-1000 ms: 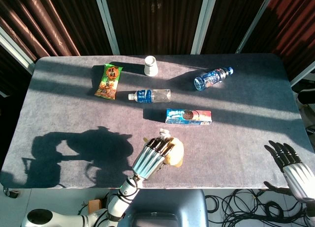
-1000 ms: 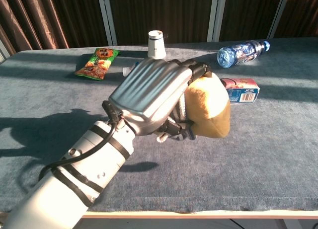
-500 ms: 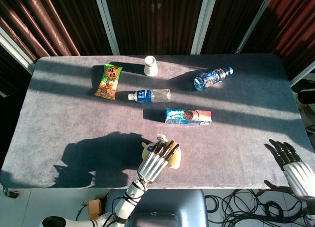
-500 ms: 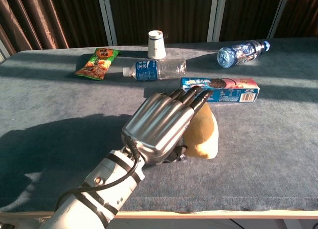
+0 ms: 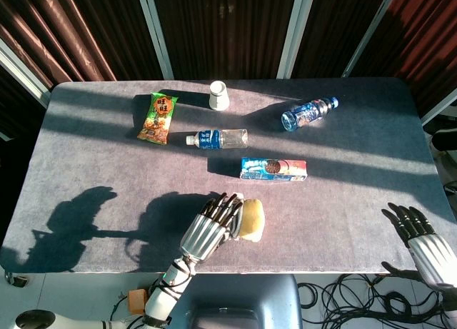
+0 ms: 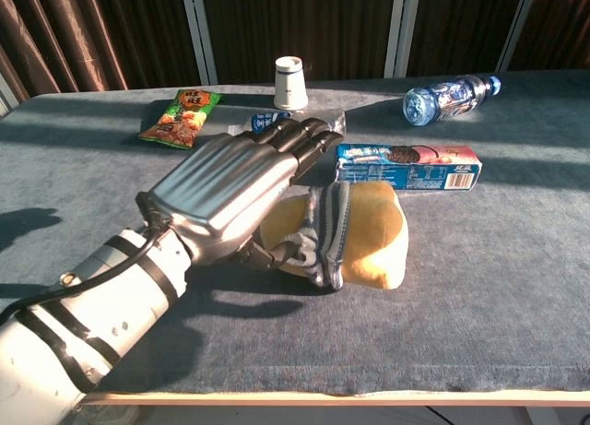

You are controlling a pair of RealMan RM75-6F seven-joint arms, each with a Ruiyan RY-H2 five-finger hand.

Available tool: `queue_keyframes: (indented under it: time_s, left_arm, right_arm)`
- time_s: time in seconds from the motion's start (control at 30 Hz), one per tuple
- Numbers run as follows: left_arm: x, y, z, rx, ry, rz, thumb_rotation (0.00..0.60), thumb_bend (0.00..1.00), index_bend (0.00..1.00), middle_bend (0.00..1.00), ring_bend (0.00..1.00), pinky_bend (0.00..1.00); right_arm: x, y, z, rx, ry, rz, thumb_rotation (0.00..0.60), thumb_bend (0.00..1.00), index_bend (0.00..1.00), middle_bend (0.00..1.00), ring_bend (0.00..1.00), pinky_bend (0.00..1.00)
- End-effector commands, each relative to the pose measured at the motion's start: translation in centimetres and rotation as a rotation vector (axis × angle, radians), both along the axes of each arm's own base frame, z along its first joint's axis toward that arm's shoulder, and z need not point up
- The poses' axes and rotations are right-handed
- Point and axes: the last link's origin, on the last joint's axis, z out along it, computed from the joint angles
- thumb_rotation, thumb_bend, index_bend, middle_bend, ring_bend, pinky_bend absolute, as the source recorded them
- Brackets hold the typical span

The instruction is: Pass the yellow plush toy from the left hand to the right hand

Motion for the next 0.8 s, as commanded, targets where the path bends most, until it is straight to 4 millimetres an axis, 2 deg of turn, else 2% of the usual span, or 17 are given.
queue_keyframes:
  time_s: [0.03, 0.17, 0.27, 0.47, 0.6, 0.8]
  left_arm:
    - [-4.3, -0.5, 4.5, -0.021, 0.153, 0.035, 0.6, 0.28, 0.0, 0.0, 0.0, 0.22]
    - [-8.4, -0.4, 8.4, -0.075, 0.217, 0.106, 0.6, 0.28, 0.0, 0.0, 0.0, 0.22]
    - [-12.2, -0.5, 11.7, -0.052, 0.22, 0.189, 0.6, 0.28, 0.0, 0.0, 0.0, 0.22]
    - [-18.2, -2.8, 15.9, 0.052, 0.086, 0.246, 0.6, 0.28, 0.0, 0.0, 0.06, 0.23]
    - [-20.5, -4.2, 17.0, 0.085, 0.001, 0.211, 0.6, 0.28, 0.0, 0.06, 0.12, 0.26]
    - [-21.3, -4.9, 18.0, 0.072, -0.033, 0.227, 0.6, 0.28, 0.0, 0.1, 0.16, 0.29]
  right_arm:
    - [0.1, -0.1, -0.2, -0.001, 0.002, 0.005, 0.6, 0.06, 0.0, 0.0, 0.0, 0.0]
    - [0.4, -0.4, -0.7, 0.008, 0.003, 0.031, 0.6, 0.06, 0.0, 0.0, 0.0, 0.0]
    - [0.8, -0.9, -1.5, 0.021, -0.019, 0.057, 0.6, 0.06, 0.0, 0.0, 0.0, 0.0]
    - [2.9, -3.7, -3.7, 0.079, -0.113, 0.097, 0.6, 0.06, 0.0, 0.0, 0.0, 0.02]
    - [5.8, -6.3, -5.6, 0.153, -0.197, 0.129, 0.6, 0.06, 0.0, 0.0, 0.0, 0.03]
    - [11.5, -10.1, -9.6, 0.261, -0.251, 0.203, 0.6, 0.05, 0.0, 0.0, 0.0, 0.09]
